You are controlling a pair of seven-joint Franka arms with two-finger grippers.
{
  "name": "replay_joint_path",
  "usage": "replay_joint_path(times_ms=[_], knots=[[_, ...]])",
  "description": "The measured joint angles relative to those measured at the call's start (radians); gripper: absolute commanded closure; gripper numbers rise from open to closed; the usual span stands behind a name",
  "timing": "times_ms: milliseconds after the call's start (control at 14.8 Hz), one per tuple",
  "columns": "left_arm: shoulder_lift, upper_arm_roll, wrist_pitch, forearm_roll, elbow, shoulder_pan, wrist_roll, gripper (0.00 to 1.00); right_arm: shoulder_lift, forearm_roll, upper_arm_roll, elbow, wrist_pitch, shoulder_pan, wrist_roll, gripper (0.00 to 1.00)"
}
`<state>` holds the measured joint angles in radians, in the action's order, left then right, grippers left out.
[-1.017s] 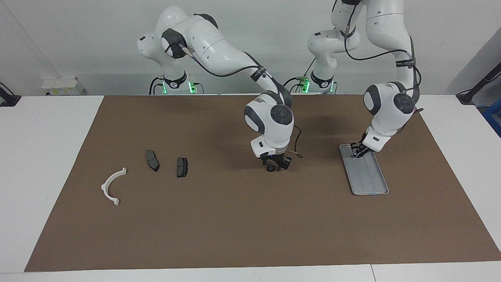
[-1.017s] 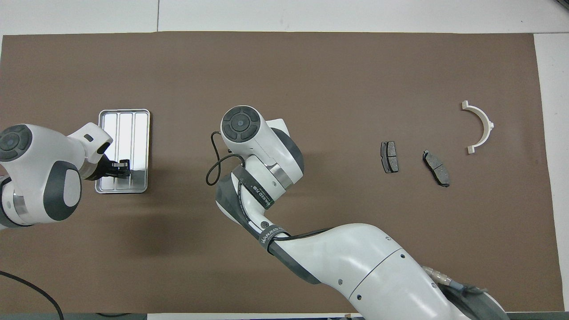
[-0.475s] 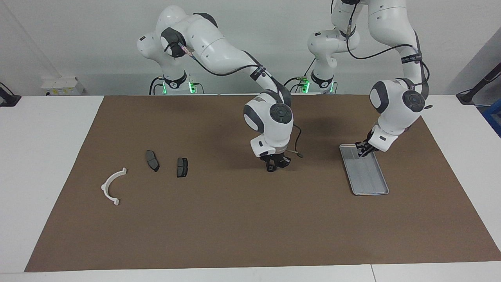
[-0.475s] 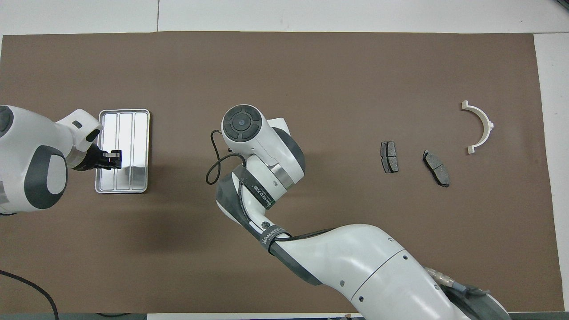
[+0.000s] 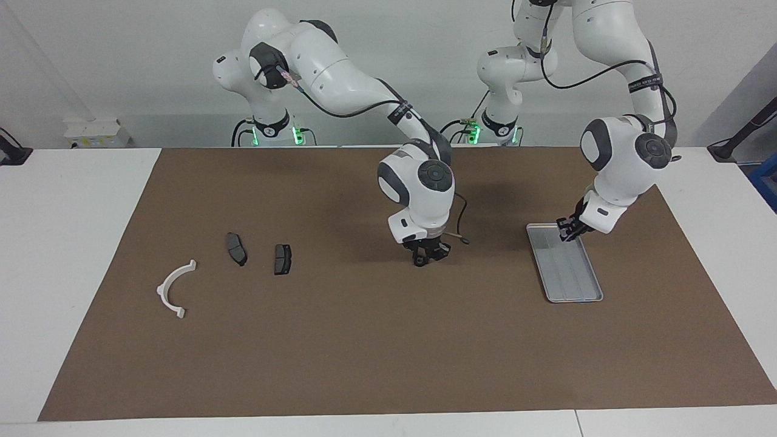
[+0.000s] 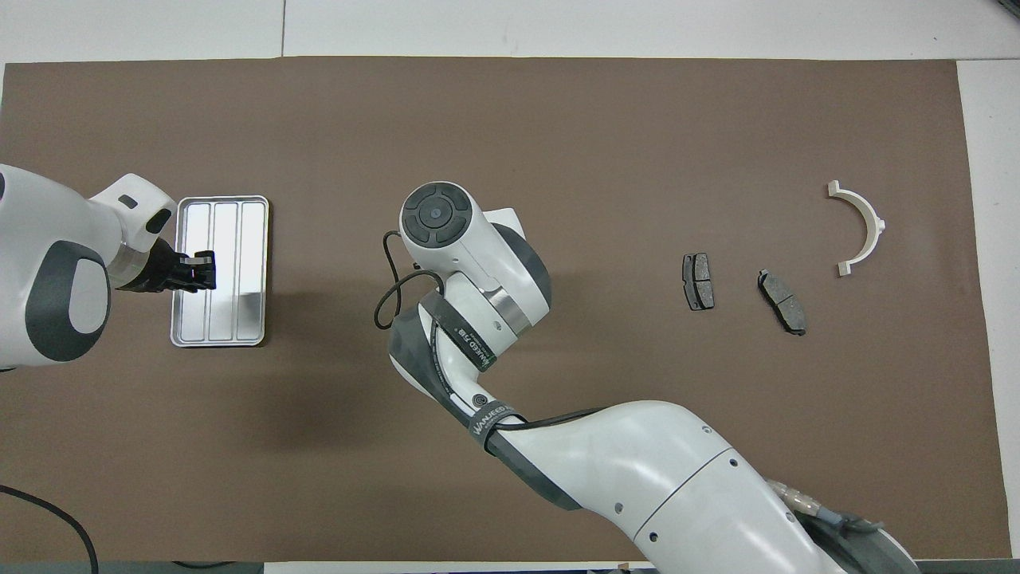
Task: Place bearing gear from tray to pile
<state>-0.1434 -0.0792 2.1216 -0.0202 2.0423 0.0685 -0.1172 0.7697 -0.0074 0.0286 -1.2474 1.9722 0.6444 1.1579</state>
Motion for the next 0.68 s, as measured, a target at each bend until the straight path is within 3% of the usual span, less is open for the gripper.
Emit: replay_joint_path(times_ms=[271,475,678], knots=[[0.0,-0.002,-0.002,-0.005,-0.021,-0.057,-0.091,0.99,-0.107,0.0,-0.004,0.053,-0.152,-0.08,-0.155,1.0],[-0.002,-0.004,-0.002,-0.006,-0.046,-0.14,-0.239,0.99,-0.222,0.0,-0.004,0.062,-0.301,-0.196,-0.458,1.0],[-0.025,-0.008,-0.001,-0.011,-0.102,-0.281,-0.433,0.99,-0.271,0.0,-0.005,0.073,-0.362,-0.355,-0.818,1.0]])
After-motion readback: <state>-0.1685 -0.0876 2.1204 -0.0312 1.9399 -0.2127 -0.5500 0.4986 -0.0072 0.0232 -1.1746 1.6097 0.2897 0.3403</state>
